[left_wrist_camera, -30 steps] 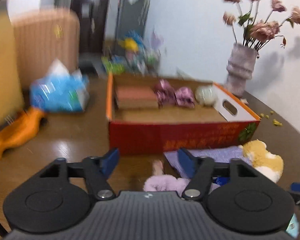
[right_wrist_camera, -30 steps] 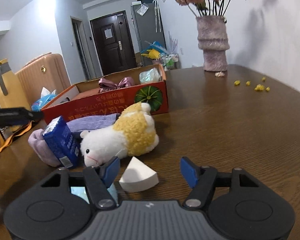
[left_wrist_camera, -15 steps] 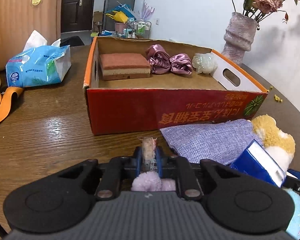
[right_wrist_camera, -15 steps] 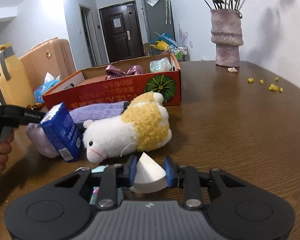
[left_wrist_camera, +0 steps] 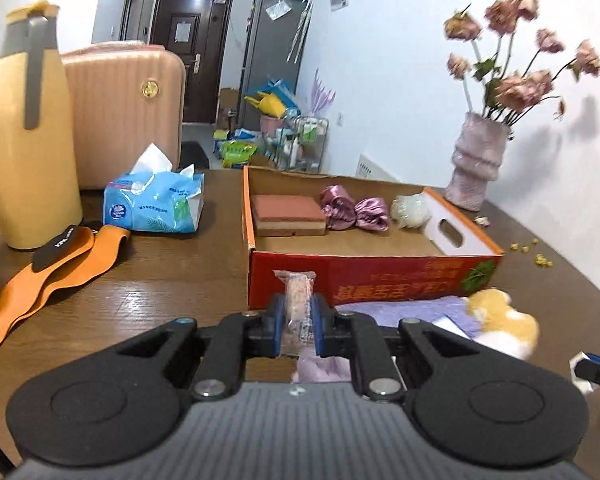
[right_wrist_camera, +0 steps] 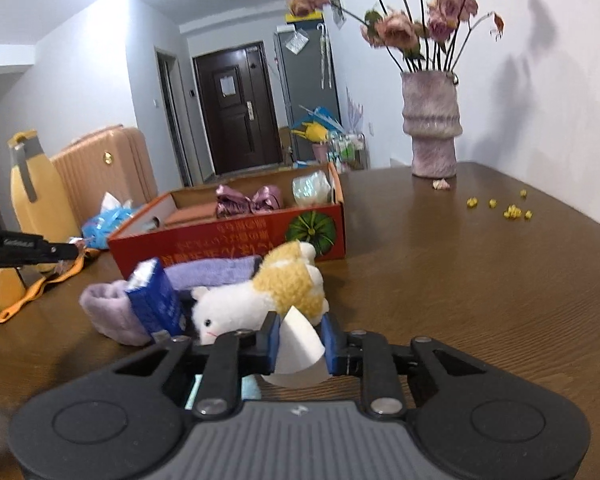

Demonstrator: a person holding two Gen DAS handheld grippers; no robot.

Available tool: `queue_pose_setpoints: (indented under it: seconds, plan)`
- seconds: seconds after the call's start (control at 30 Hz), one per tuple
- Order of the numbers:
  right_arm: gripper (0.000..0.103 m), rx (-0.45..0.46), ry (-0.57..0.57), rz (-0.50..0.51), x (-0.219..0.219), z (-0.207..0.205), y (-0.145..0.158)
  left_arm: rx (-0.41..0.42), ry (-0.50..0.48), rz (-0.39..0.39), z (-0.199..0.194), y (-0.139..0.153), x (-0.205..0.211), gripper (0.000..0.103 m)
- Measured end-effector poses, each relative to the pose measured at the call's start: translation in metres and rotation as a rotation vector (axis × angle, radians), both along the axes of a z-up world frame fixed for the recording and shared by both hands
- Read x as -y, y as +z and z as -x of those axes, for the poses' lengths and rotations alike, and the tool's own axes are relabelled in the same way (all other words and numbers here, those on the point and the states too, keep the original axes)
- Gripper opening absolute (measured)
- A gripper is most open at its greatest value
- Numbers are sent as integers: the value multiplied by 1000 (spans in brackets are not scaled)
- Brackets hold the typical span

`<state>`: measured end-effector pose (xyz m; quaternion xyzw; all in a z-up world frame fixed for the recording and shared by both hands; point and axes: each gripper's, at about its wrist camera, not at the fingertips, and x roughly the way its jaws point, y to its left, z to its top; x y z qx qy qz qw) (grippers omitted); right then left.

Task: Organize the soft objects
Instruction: 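Carry both held items into the red box and open both grippers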

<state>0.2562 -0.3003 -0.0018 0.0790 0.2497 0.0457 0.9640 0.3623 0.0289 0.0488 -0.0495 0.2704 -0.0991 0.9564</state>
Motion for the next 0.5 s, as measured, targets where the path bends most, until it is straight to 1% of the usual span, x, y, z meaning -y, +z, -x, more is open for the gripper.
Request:
queue_pose_setpoints:
  seconds: [0.07, 0.17, 0.27, 0.4, 0.5]
  plan:
    - [22, 19, 10, 7, -2, 7, 7, 11, 5, -12, 12, 5, -2, 15]
    - [22, 42, 37, 4, -8, 9, 17, 31, 6, 2, 26, 12, -10, 15]
    - [22, 74, 80, 21, -18, 2, 30, 47, 0, 12, 28, 17, -15, 15]
    - [22, 97, 173, -4, -28, -37, 54, 42, -19, 21, 3, 24, -12, 15]
    - [22, 112, 216, 7, -33, -85, 71, 30, -44, 14, -33, 27, -4, 15]
